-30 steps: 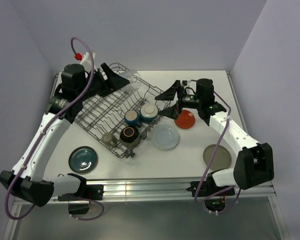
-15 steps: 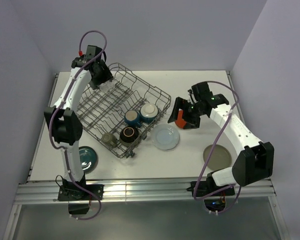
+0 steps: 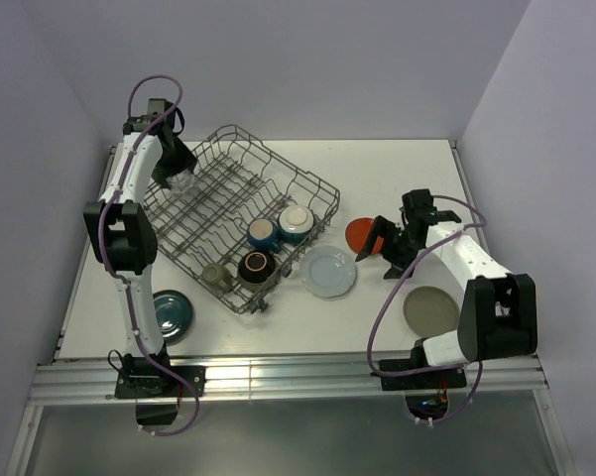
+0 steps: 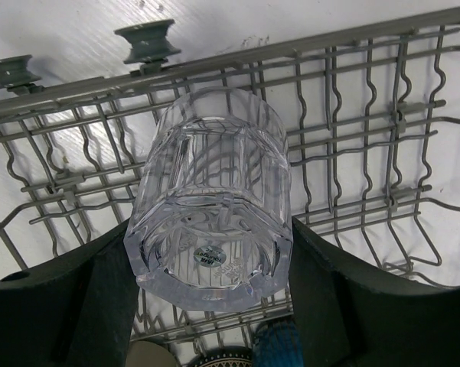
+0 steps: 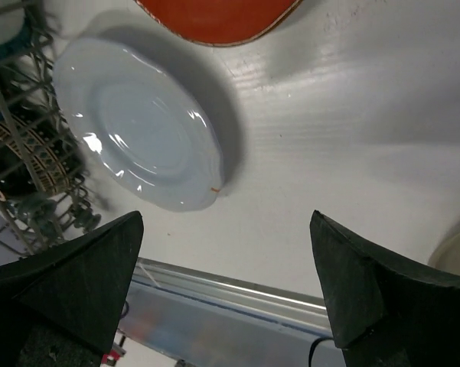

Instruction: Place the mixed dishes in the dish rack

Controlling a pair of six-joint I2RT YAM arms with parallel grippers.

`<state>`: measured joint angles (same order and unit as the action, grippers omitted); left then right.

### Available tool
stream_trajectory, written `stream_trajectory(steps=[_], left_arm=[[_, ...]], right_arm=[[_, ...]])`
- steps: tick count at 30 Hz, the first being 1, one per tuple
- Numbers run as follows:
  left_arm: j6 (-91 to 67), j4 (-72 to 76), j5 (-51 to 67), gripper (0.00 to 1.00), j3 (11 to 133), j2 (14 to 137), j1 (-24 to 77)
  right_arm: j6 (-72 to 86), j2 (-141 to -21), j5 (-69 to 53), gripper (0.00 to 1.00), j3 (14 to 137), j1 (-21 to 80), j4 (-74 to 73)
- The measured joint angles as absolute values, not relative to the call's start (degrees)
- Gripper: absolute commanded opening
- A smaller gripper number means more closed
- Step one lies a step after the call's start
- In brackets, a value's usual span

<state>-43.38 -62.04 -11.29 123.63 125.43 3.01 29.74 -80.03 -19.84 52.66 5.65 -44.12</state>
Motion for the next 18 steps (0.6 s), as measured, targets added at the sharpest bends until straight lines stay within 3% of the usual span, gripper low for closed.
stream_trajectory(steps=[10,12,13,18], left_arm=[[-44.75,-62.24,-10.33,0.03,122.80,128.42,1.13],[-44.82,-62.24,-10.11,0.12,122.28,129.21,0.84],[-44.86,-62.22,-9.89,0.26,121.86,129.40,0.69],[-45.30,-61.80,-8.05,0.67,120.33,129.60,-0.89]], right_arm=[[33.21,-86.83,-29.80,0.96,48.97,3.97,-32.91],[34.30,-87.66,-30.39,0.96,48.64,3.88,-31.24],[34.92,-87.92,-30.55,0.96,48.45,3.79,-30.44],[38.09,-88.20,-31.18,0.95,46.57,1.32,-25.67]])
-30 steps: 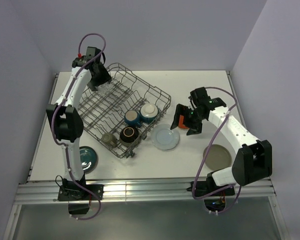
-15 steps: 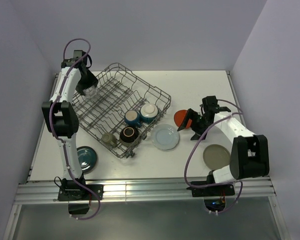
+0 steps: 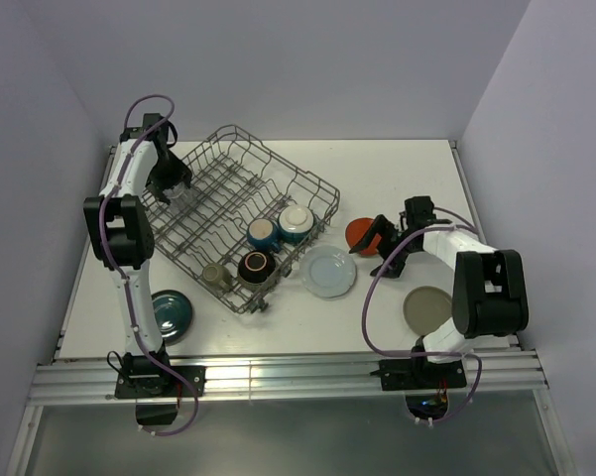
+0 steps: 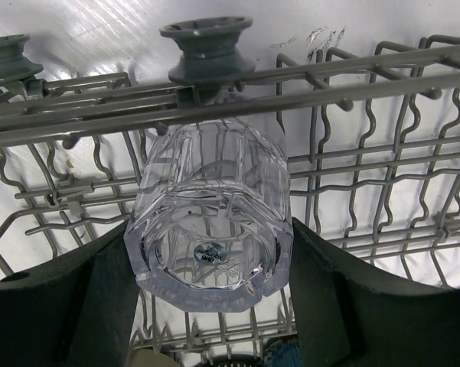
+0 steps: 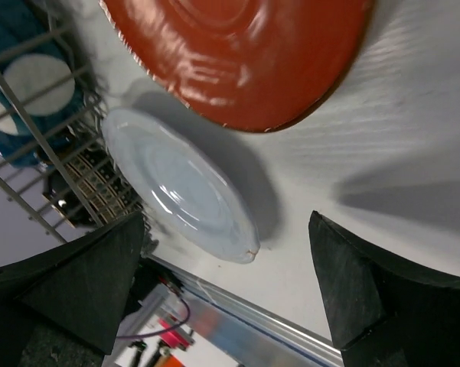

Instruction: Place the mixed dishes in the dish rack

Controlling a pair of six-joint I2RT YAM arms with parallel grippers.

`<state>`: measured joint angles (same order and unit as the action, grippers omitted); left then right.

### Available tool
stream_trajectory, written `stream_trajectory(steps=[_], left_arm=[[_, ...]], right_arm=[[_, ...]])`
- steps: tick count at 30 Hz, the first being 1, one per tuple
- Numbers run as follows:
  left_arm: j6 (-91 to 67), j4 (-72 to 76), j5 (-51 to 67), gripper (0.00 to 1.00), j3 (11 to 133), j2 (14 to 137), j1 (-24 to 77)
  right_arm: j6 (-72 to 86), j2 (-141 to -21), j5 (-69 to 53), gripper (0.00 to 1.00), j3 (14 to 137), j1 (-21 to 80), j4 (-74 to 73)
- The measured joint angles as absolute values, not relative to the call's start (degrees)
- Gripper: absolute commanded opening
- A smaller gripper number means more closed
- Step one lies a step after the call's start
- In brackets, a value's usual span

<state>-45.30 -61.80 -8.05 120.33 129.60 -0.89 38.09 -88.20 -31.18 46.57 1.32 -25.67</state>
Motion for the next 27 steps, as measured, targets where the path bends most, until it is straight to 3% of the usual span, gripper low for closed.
stream_trajectory(steps=[2,5,6,18,24,27], left_arm=[[-45.34,-61.65,-7.16,0.83,120.20,129.60,-1.34],[-45.69,-61.14,-7.11,0.91,119.70,129.60,-1.50],[-45.78,-61.12,-7.11,0.99,119.37,129.60,-1.54],[-47.62,-60.95,-6.57,0.99,116.44,127.81,-1.54],[-49.50,-60.20,-4.36,0.99,114.45,121.43,-1.41],[-50.72,-58.83,-3.53,0.99,111.37,116.38,-0.67]], right_arm=[[39.07,-88.79,-31.57,0.95,46.00,-0.69,-24.10],[40.05,-90.37,-32.01,0.94,45.67,-3.86,-21.96],[40.32,-91.07,-32.10,0.94,45.67,-4.97,-21.26],[44.97,-98.76,-38.52,0.84,48.73,-10.17,-15.55],[46.76,-99.90,-38.54,0.72,48.69,-10.17,-13.02],[47.66,-100.51,-38.06,0.57,48.66,-10.17,-11.79]])
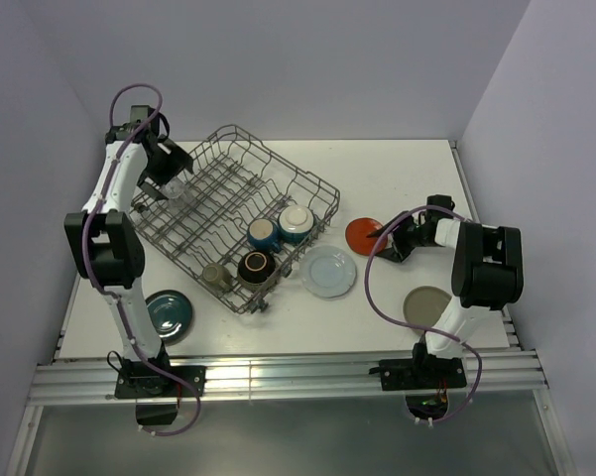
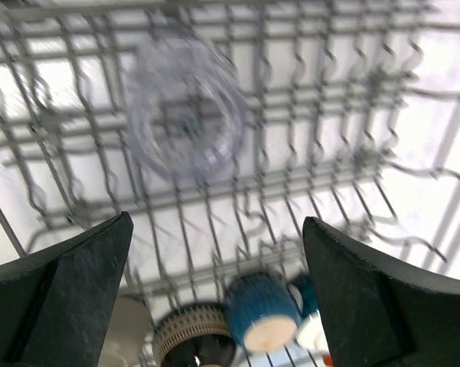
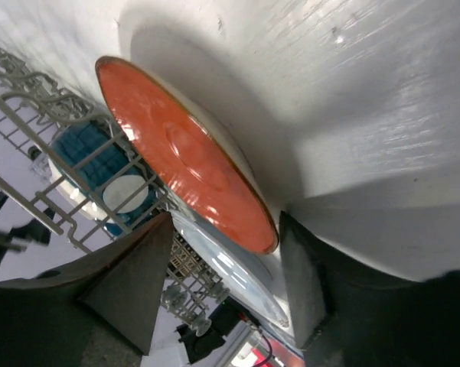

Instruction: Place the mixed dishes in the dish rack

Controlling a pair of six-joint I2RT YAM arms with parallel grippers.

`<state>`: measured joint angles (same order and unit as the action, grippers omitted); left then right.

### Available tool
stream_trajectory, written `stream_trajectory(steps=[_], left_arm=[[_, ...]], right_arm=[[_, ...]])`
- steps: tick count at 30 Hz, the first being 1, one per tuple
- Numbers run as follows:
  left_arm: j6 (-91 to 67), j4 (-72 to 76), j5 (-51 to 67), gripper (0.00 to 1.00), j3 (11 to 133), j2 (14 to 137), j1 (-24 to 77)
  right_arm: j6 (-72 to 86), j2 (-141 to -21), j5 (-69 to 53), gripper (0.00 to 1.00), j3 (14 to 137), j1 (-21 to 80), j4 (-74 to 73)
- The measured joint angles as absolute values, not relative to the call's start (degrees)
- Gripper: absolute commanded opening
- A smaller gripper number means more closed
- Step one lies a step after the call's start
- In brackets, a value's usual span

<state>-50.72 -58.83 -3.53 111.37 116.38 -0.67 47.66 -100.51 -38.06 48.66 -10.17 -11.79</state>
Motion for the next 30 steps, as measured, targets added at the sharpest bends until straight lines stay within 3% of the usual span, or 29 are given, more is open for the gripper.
stream_trajectory(steps=[2,5,8,9,12,21,30], left_arm=[[-51.40,-58.08,-3.05,0.99,109.78,113.36,0.64],[-52.18,-57.49,-2.63,0.99,108.68,109.89,3.79],[-52.51,-56.90,-1.72,0.99,108.38,107.24,7.42],[-52.69,-56.80,-1.10,0.99,108.33,106.43,8.71],[-52.80,-56.82,0.27,0.99,108.31,104.77,11.00],[-51.75,-56.77,2.20,0.99,108.31,102.19,13.19],[-50.13,-56.66,2.11,0.99,107.02,99.68,13.52]], right_arm=[[48.10,-100.75,-36.91,0.51,48.66,-10.15,-11.27],[48.62,-100.79,-35.07,0.48,48.69,-10.15,-11.18],[48.64,-100.79,-33.61,0.31,48.75,-10.13,-11.31],[48.62,-100.88,-33.04,0.20,48.77,-10.15,-11.42],[48.31,-100.97,-32.88,0.00,48.97,-10.15,-11.57],[47.18,-99.72,-34.50,0.00,50.43,-10.11,-10.24],[42.00,-86.74,-26.72,0.00,51.48,-9.89,-18.72]])
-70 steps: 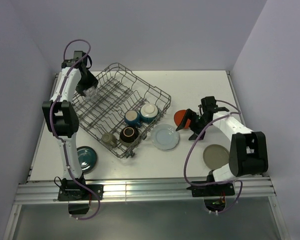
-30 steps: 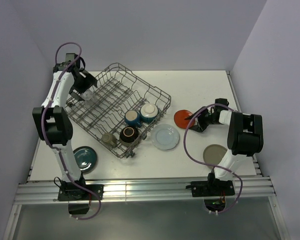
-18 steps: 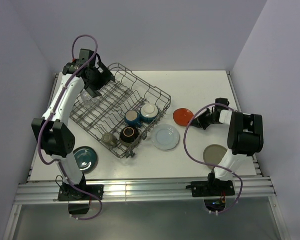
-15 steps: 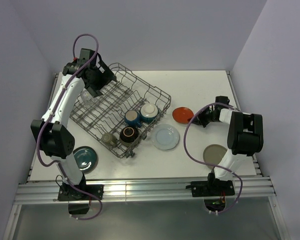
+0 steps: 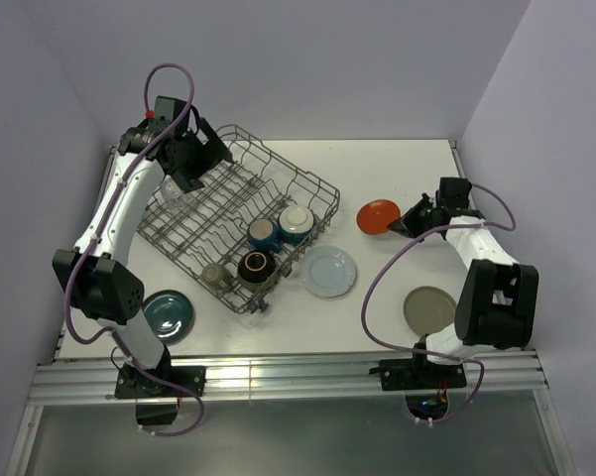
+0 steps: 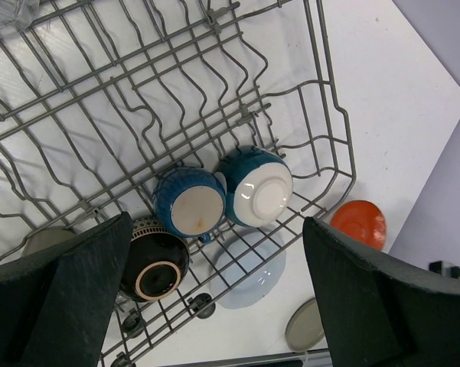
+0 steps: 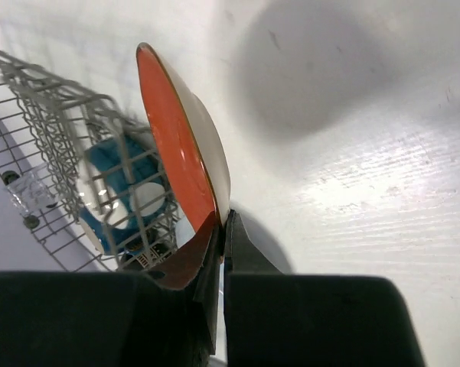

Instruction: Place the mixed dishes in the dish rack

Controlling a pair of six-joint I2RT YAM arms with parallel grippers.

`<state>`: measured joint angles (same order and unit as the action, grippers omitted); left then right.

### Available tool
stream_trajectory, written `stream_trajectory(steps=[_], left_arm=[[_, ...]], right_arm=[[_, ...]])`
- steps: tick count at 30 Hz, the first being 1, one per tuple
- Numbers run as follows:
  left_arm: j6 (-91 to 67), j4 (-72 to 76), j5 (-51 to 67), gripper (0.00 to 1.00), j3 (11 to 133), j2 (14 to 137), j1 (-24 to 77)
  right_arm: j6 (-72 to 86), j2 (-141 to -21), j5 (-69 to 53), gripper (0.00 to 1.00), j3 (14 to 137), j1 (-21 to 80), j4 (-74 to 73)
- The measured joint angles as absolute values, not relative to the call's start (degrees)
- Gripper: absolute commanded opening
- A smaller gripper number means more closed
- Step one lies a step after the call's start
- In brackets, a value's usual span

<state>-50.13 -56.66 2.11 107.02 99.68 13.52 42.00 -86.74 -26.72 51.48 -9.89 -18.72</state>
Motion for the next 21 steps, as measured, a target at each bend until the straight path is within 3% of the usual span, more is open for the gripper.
stream_trajectory(steps=[10,21], left_arm=[[-49.84,-58.30,-3.05,0.99,102.50,96.09,13.91],[-50.72,-62.24,-16.10,0.99,94.17,84.53,14.13]], right_arm=[[33.76,-81.76,-17.23,0.00,70.52,1.48,-26.81],[20.80,-97.95,-6.57,0.00,103.79,23.14,-30.15]])
